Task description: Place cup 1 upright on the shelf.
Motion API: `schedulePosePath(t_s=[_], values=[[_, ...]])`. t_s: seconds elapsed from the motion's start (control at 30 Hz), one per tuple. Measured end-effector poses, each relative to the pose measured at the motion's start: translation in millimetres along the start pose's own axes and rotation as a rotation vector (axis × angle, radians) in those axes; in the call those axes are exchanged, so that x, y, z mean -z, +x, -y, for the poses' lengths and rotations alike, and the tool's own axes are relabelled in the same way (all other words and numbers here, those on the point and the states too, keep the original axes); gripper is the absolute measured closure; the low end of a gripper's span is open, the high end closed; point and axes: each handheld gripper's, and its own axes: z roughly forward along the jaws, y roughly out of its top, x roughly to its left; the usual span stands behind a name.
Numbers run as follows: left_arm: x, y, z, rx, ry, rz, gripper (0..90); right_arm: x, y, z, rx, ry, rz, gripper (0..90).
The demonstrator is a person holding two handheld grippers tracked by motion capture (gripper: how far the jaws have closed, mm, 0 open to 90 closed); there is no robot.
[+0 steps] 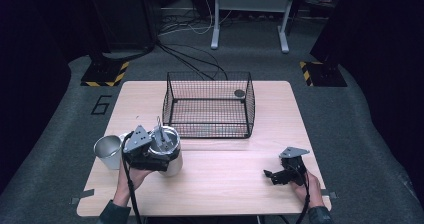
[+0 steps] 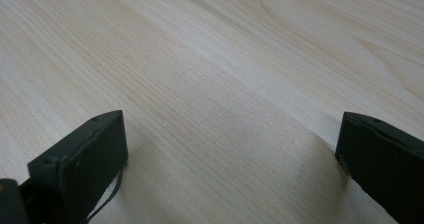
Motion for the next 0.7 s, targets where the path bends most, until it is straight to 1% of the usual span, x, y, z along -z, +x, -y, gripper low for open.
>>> schedulePosePath(t_s=[0.07, 0.13, 0.2, 0.23, 0.33, 0.37, 0.43, 0.47, 0.6, 0.63, 0.7], values=[[-3.7, 0.7, -4.6, 0.008, 0.004, 0.023, 2.4, 0.0, 0.0, 0.0, 0.000, 0.000, 0.000, 0.0], [-7.5, 0.5, -7.3, 0.003, -0.003, 0.021, 2.4, 0.0, 0.0, 0.0, 0.000, 0.000, 0.000, 0.0], [-8.9, 0.0, -8.8, 0.001, -0.001, 0.020, 2.4, 0.0, 0.0, 0.0, 0.000, 0.000, 0.000, 0.0], [-12.1, -0.8, -11.7, 0.000, -0.002, 0.030, 2.4, 0.0, 0.0, 0.0, 0.000, 0.000, 0.000, 0.0], [-15.4, -1.7, -15.2, 0.000, -0.003, 0.036, 2.4, 0.0, 0.0, 0.0, 0.000, 0.000, 0.000, 0.0], [-17.9, -1.9, -18.9, -0.009, 0.000, 0.041, 2.4, 0.0, 0.1, 0.0, 0.000, 0.000, 0.000, 0.0], [-19.7, -3.0, -21.5, -0.009, 0.001, 0.044, 2.4, 0.0, 0.0, 0.0, 0.000, -0.001, 0.000, 0.0], [-21.3, -3.2, -23.6, -0.018, -0.001, 0.043, 2.4, 0.0, 0.0, 0.0, 0.000, 0.000, 0.000, 0.0], [-24.8, -4.7, -28.1, -0.015, -0.001, 0.054, 2.4, 0.0, 0.1, 0.0, 0.000, 0.000, 0.000, 0.0], [-27.1, -5.2, -30.4, -0.023, -0.004, 0.054, 2.4, 0.0, 0.1, 0.0, 0.000, -0.001, 0.000, 0.0], [-28.7, -5.9, -31.7, -0.023, -0.004, 0.056, 2.4, 0.0, 0.0, 0.0, 0.000, 0.000, 0.000, 0.0]])
